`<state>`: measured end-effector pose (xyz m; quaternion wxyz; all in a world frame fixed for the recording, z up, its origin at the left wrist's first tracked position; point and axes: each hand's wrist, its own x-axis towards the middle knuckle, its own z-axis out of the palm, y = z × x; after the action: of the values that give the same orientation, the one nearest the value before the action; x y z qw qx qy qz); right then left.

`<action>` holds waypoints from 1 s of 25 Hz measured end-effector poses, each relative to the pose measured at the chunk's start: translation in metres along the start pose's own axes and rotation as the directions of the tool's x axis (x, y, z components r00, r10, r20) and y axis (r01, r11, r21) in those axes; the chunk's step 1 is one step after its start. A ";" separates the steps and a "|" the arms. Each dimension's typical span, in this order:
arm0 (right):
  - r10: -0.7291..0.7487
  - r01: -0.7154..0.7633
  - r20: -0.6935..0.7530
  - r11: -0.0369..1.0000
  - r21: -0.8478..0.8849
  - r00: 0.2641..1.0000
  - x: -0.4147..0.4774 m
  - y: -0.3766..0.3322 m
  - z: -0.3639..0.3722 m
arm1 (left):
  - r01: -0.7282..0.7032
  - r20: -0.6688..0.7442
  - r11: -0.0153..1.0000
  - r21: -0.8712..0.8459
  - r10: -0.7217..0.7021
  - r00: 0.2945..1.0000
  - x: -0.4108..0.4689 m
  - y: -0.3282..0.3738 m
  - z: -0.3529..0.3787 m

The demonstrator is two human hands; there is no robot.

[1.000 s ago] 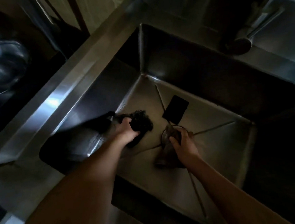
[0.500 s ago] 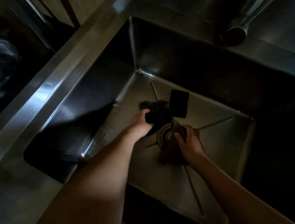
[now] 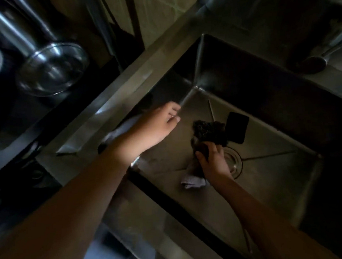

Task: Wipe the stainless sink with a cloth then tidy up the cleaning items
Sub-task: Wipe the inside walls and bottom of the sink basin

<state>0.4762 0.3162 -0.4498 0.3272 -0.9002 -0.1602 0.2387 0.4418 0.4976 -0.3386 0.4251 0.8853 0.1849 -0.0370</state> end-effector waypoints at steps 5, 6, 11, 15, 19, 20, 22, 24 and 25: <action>-0.171 0.211 0.183 0.950 -0.229 0.968 0.007 -0.022 0.045 | -0.181 -0.084 0.843 0.507 0.258 0.963 -0.047 -0.023 -0.052; -0.172 0.236 0.232 0.929 -0.285 0.957 0.007 -0.024 0.055 | -0.190 -0.093 0.790 0.583 0.297 0.950 -0.054 -0.031 -0.059; -0.262 0.394 0.452 0.891 -0.227 0.853 0.001 -0.016 0.090 | -0.093 -0.056 0.699 0.709 0.188 0.981 -0.079 -0.076 -0.080; -0.423 0.630 0.520 0.706 -0.325 0.742 -0.001 0.014 0.093 | -0.129 -0.039 0.673 0.728 0.229 0.973 -0.082 -0.084 -0.081; -0.440 0.695 0.572 0.620 -0.364 0.692 -0.008 0.017 0.106 | -0.124 -0.037 0.642 0.756 0.230 0.972 -0.082 -0.087 -0.079; -0.488 0.719 0.546 0.587 -0.372 0.681 -0.005 0.012 0.111 | -0.120 -0.036 0.629 0.768 0.230 0.972 -0.083 -0.088 -0.079; -0.576 0.771 0.514 0.501 -0.393 0.636 0.005 0.003 0.125 | -0.111 -0.044 0.616 0.780 0.231 0.972 -0.084 -0.088 -0.078; -0.594 0.785 0.513 0.477 -0.396 0.620 0.024 -0.009 0.137 | -0.117 -0.046 0.618 0.777 0.241 0.969 -0.083 -0.089 -0.078; -0.577 0.758 0.492 0.514 -0.402 0.652 0.032 -0.014 0.142 | -0.120 -0.050 0.621 0.775 0.249 0.967 -0.083 -0.089 -0.078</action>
<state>0.4255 0.4135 -0.5460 0.0771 -0.7723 -0.6091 0.1633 0.3257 0.5837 -0.3363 -0.0034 0.9958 0.0916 -0.0002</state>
